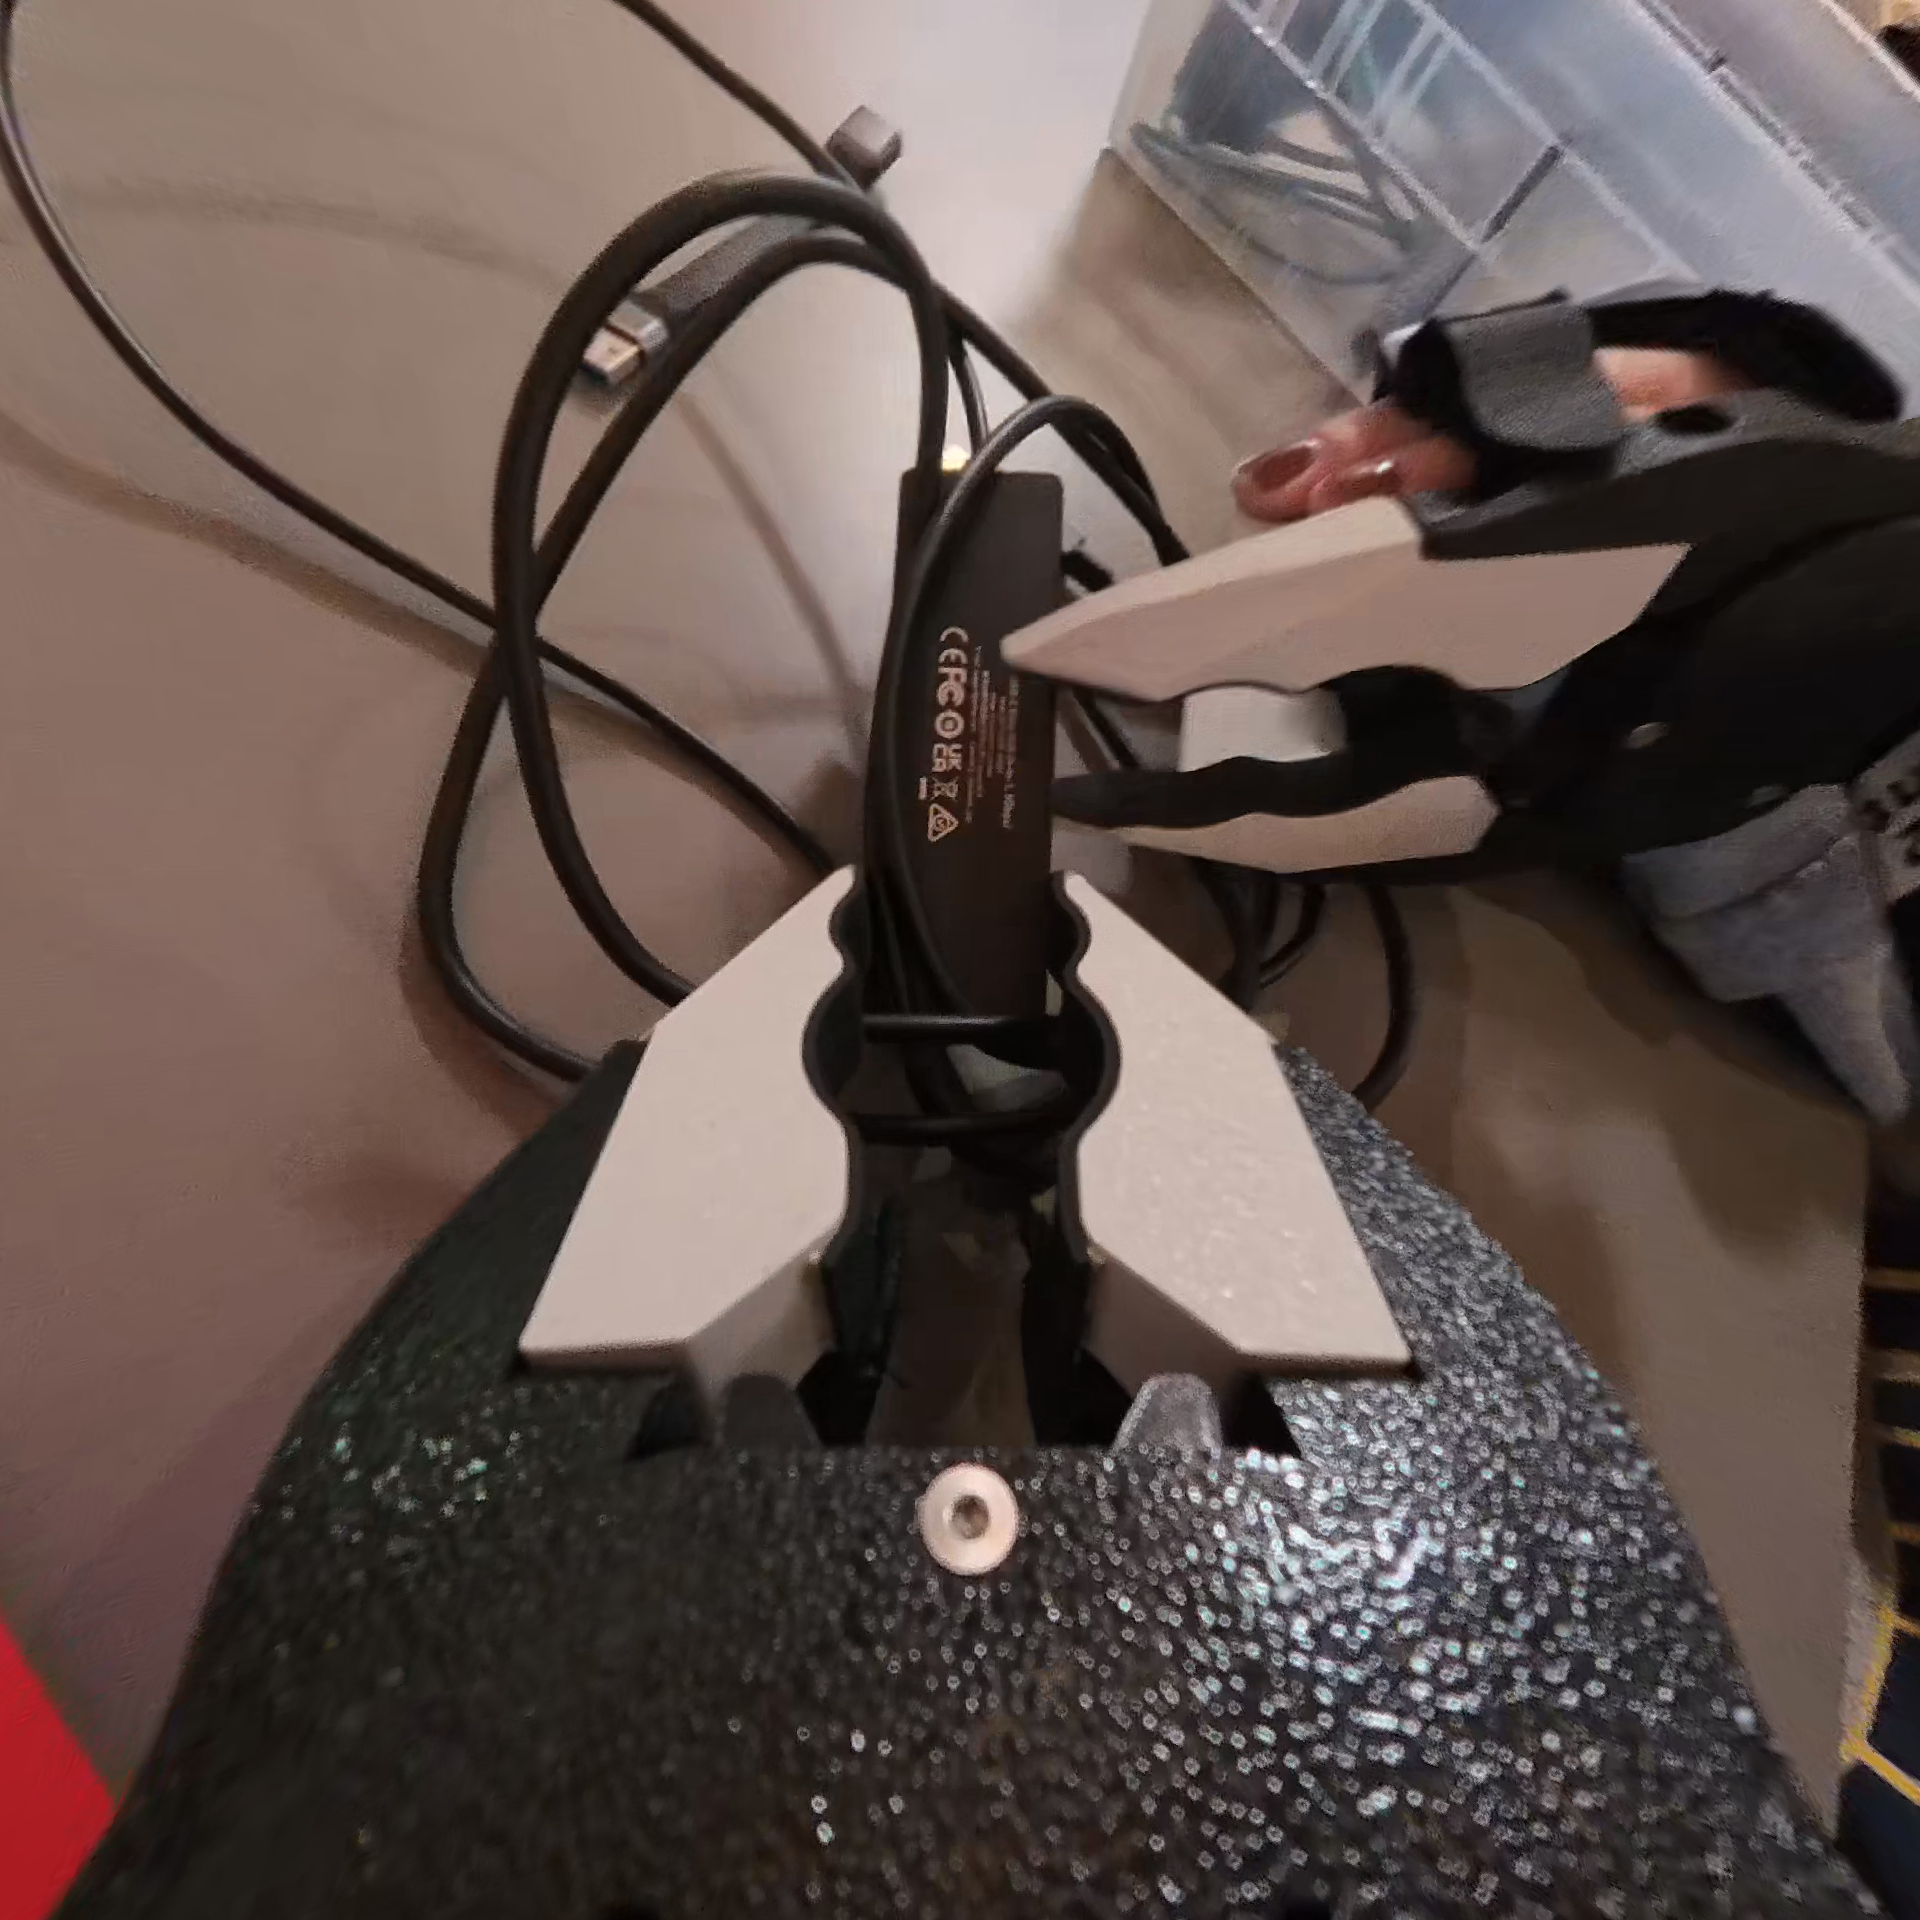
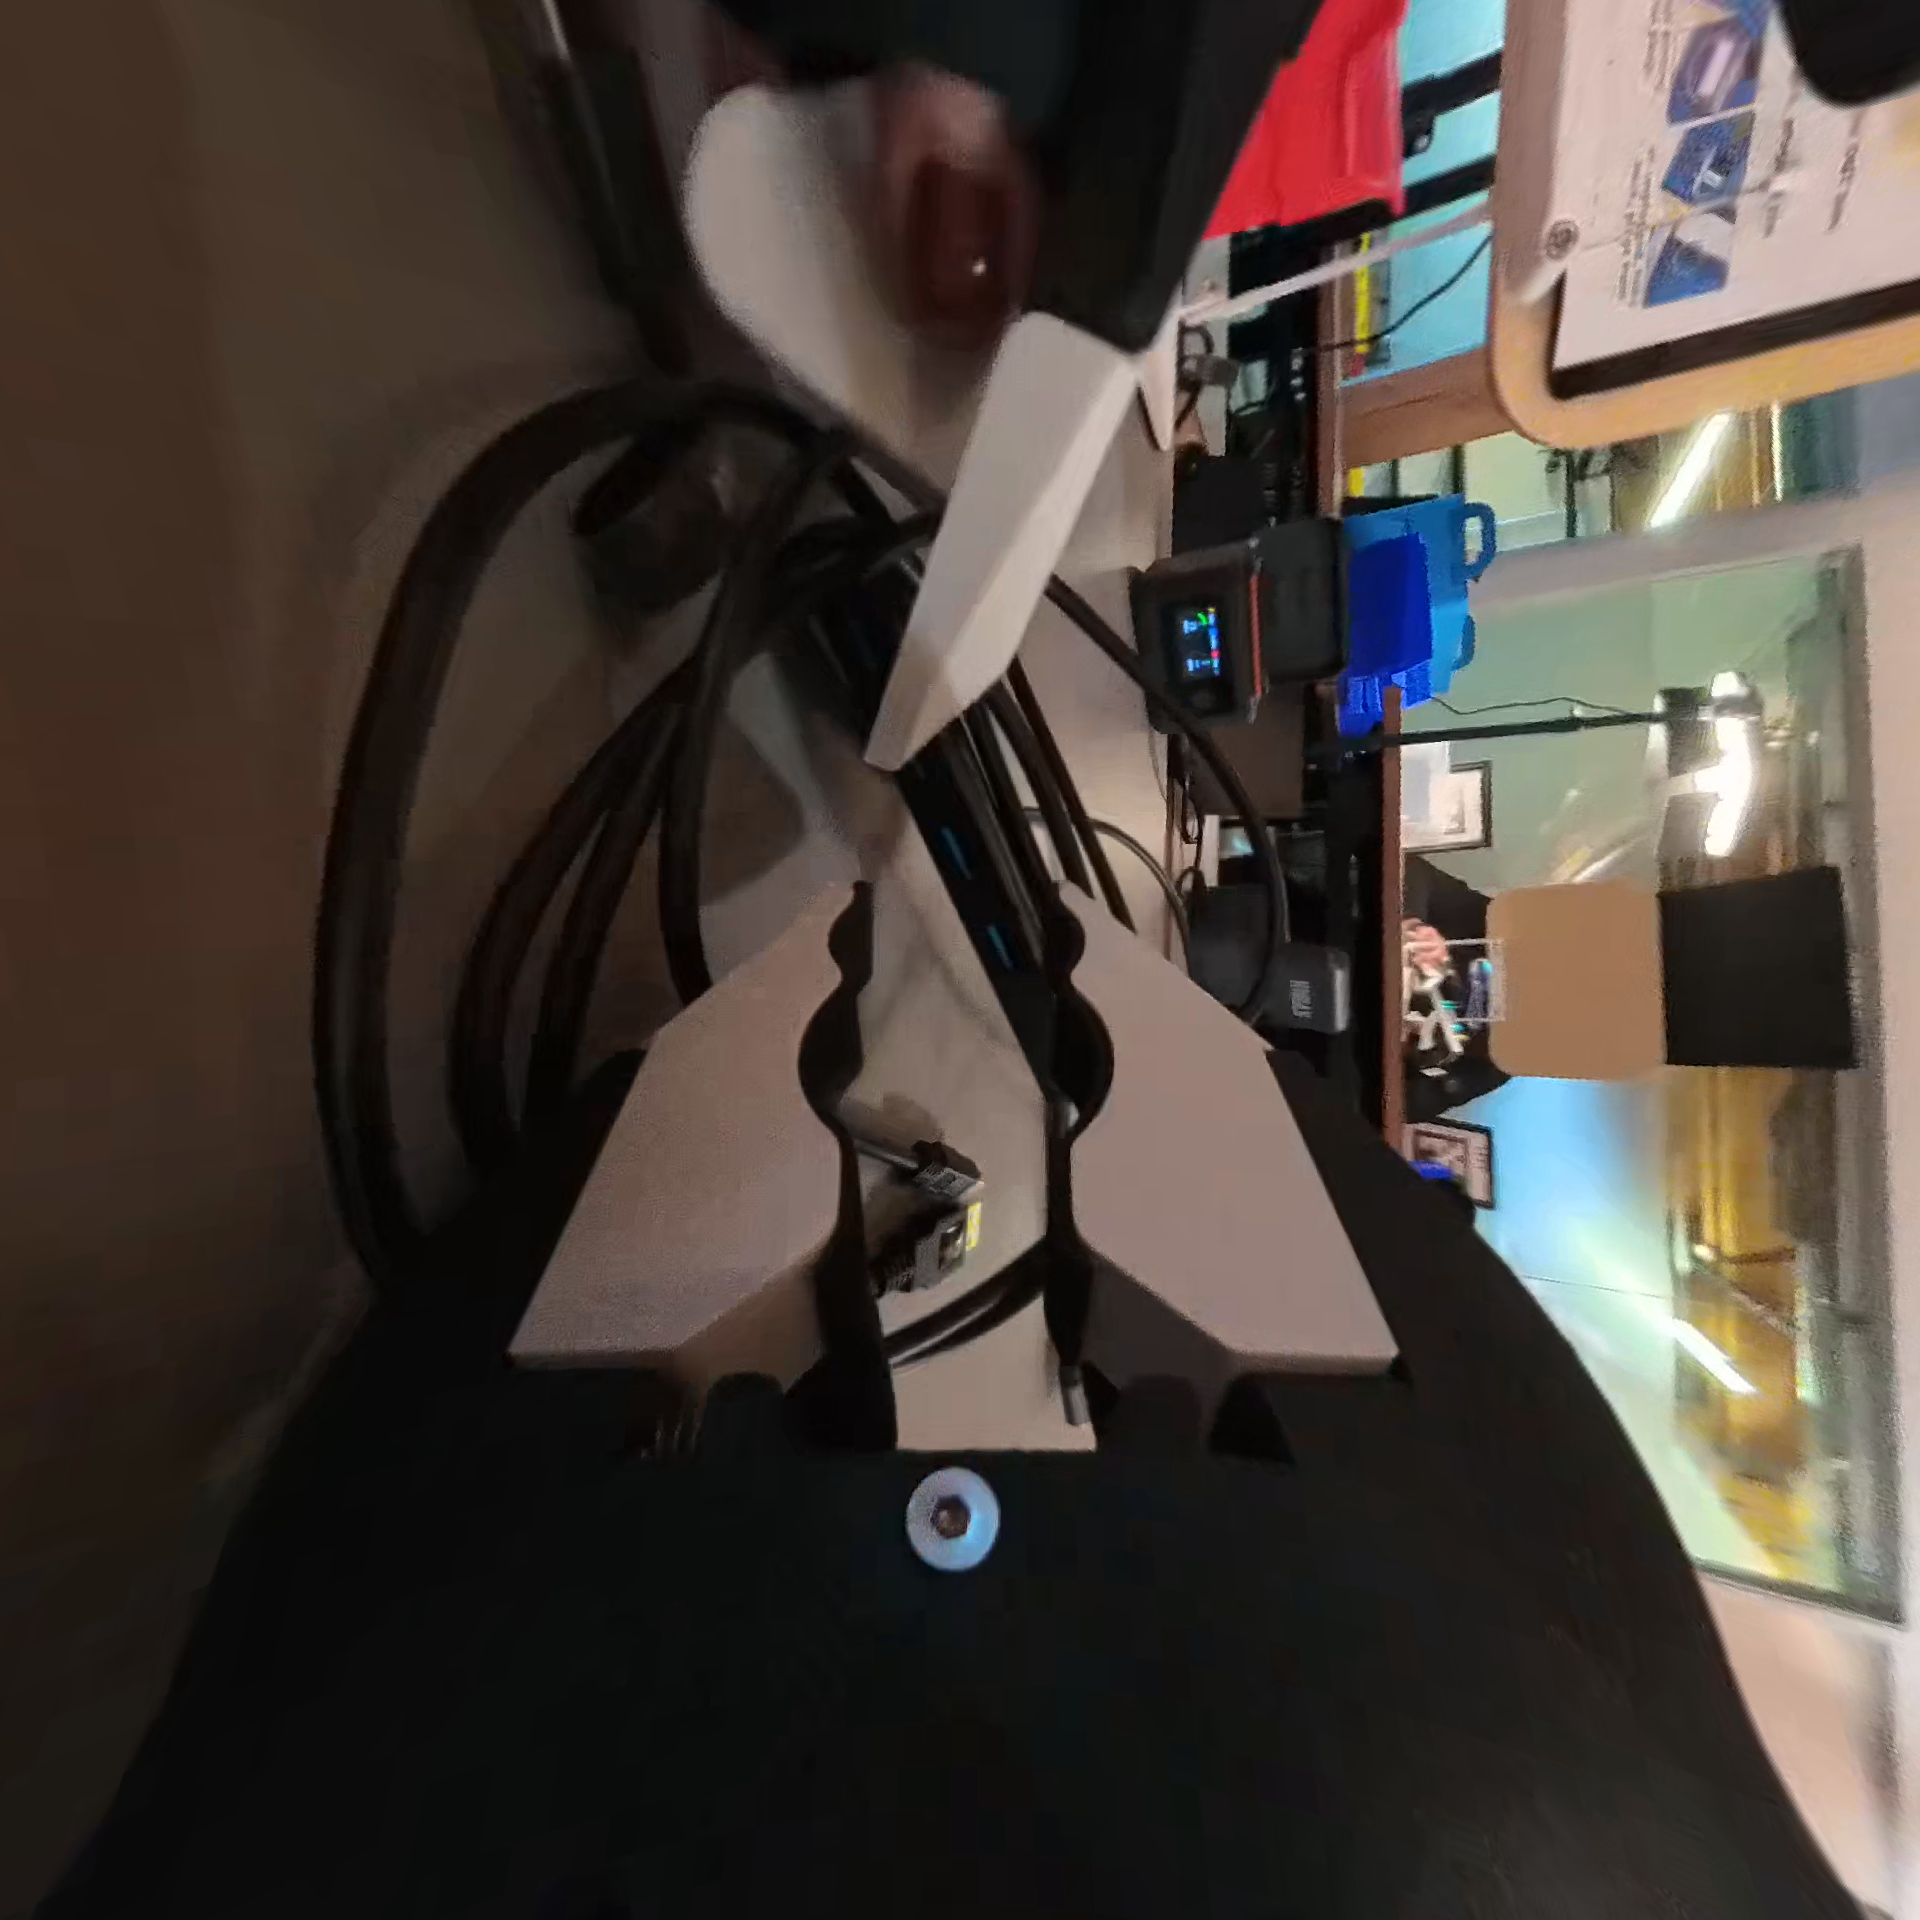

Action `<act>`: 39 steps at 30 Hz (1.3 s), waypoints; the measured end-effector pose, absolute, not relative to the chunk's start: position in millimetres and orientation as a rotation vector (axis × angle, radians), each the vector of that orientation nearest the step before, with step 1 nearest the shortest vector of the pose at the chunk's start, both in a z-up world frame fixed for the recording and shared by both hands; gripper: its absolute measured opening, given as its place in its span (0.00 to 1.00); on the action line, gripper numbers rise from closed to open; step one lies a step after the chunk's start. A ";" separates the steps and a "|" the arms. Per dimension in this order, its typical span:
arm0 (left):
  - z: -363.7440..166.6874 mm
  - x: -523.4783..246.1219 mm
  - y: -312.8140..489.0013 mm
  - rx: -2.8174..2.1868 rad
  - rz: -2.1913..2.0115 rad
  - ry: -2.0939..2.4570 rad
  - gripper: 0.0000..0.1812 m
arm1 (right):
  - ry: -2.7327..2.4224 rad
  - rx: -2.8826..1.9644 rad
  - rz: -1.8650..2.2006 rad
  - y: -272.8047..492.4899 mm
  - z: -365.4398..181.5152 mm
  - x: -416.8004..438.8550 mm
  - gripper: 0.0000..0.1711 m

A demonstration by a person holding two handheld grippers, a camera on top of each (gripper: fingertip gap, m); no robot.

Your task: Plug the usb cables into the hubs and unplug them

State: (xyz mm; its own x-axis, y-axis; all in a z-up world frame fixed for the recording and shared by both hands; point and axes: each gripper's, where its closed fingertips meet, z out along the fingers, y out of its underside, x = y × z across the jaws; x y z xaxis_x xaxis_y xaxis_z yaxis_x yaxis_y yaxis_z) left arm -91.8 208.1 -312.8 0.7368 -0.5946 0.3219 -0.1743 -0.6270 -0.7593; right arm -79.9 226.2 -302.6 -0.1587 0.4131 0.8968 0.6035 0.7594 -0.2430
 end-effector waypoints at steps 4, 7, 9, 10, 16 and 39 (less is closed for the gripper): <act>-313.1 -86.9 204.9 -2.190 -0.777 0.610 0.17 | -1.777 -0.723 -0.362 236.4 -301.1 -78.9 0.07; -302.8 -84.9 209.6 -2.112 -0.761 0.626 0.17 | -1.825 -0.842 -0.338 237.9 -304.9 -72.8 0.06; -274.3 -82.7 212.5 -1.945 -0.749 0.636 0.20 | -1.786 -0.954 -0.247 238.7 -298.7 -68.9 0.06; -256.2 -81.4 211.3 -1.840 -0.743 0.646 0.23 | -1.746 -1.009 -0.177 238.6 -293.0 -67.8 0.06; -206.0 -99.1 209.6 -1.551 -0.595 0.594 0.29 | -1.415 -1.024 -0.143 256.3 -233.0 -46.6 0.05; -255.6 -32.7 156.3 -1.476 -0.548 1.265 0.06 | -1.744 -1.030 0.886 148.4 -238.1 -51.8 0.05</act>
State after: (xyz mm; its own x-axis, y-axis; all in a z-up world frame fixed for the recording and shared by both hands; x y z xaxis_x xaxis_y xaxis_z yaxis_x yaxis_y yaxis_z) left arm -32.7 156.3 -255.6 0.3317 -0.9008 -0.2802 -0.4122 0.1288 -0.9019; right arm -51.8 148.4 -238.1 -0.2508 0.9084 0.3345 0.2655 0.3969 -0.8787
